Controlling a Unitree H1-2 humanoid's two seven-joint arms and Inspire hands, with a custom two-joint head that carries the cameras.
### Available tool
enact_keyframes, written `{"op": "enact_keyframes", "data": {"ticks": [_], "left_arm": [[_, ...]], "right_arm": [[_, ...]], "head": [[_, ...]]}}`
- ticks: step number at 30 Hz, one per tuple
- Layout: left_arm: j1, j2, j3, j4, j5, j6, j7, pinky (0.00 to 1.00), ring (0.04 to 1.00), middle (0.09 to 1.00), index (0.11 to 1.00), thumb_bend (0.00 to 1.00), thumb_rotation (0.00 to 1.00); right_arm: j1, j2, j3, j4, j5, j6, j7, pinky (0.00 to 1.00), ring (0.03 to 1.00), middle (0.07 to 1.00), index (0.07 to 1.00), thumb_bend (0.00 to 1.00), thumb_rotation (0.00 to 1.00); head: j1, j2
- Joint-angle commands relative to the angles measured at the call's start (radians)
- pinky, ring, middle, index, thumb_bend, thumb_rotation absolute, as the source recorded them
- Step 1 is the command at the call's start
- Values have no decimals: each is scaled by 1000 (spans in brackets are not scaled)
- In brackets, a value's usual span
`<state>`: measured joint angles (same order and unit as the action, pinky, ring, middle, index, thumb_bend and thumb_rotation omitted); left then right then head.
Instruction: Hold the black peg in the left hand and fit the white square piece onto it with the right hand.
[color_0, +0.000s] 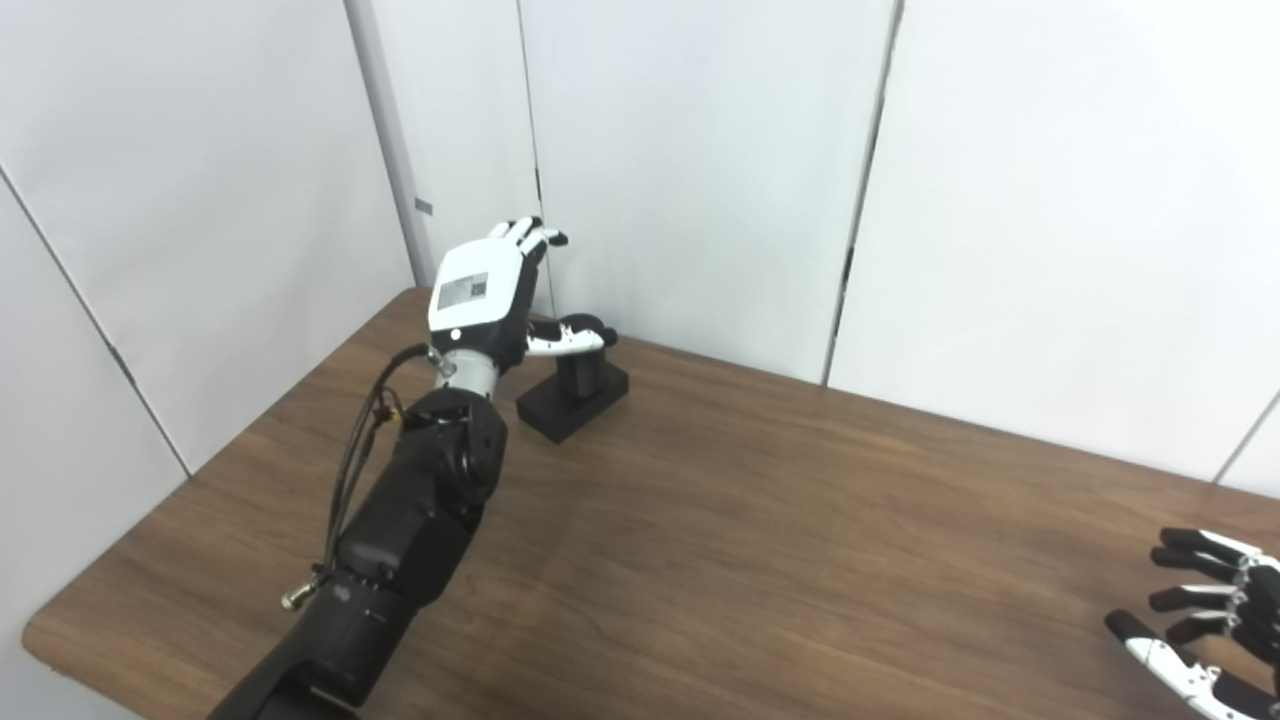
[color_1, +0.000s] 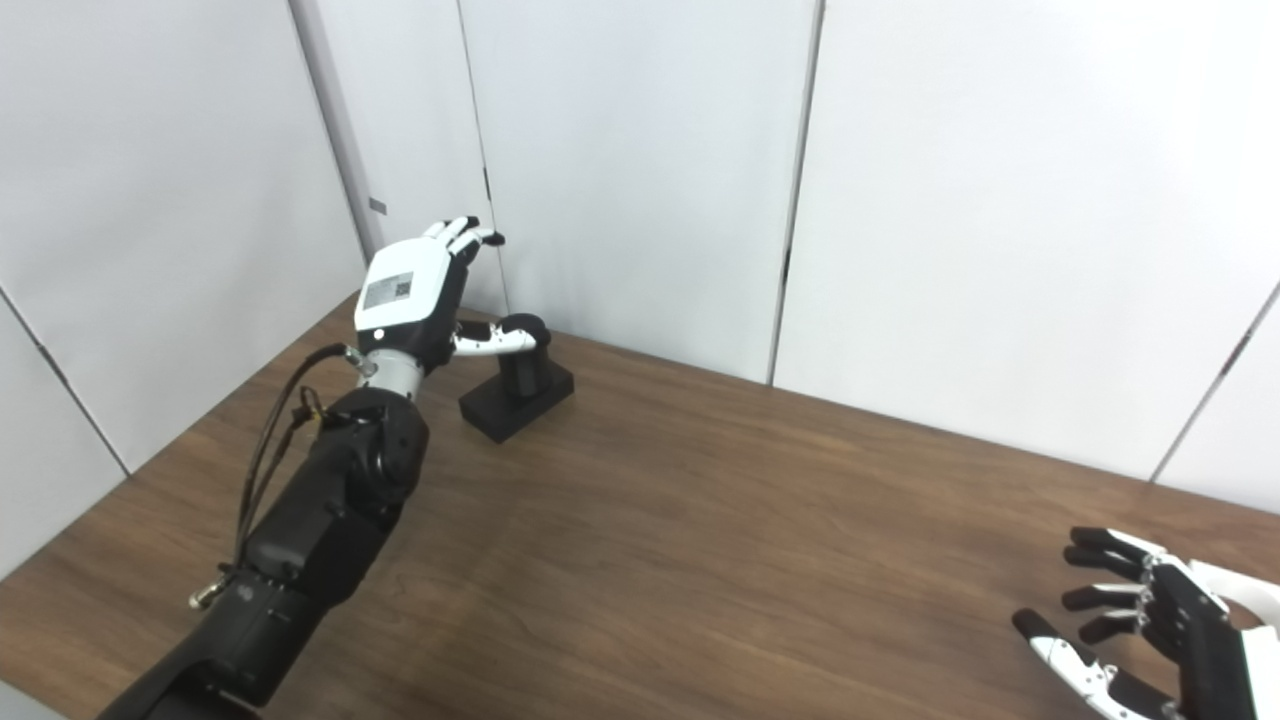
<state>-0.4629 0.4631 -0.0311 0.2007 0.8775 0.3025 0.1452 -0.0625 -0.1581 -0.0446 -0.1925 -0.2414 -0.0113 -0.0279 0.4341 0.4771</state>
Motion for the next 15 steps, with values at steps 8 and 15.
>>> {"op": "enact_keyframes", "data": {"ticks": [8, 15], "left_arm": [[-84, 50, -44, 47, 46, 122, -21, 836, 993, 987, 816, 1000, 647], [-102, 66, -77, 89, 40, 163, -79, 835, 999, 1000, 820, 1000, 765]], "right_arm": [[-28, -9, -4, -20, 5, -40, -7, 371, 520, 653, 663, 514, 68], [-24, -6, -3, -31, 4, -27, -6, 372, 524, 657, 664, 511, 65]], "head": [[-5, 5], [-8, 9]]}}
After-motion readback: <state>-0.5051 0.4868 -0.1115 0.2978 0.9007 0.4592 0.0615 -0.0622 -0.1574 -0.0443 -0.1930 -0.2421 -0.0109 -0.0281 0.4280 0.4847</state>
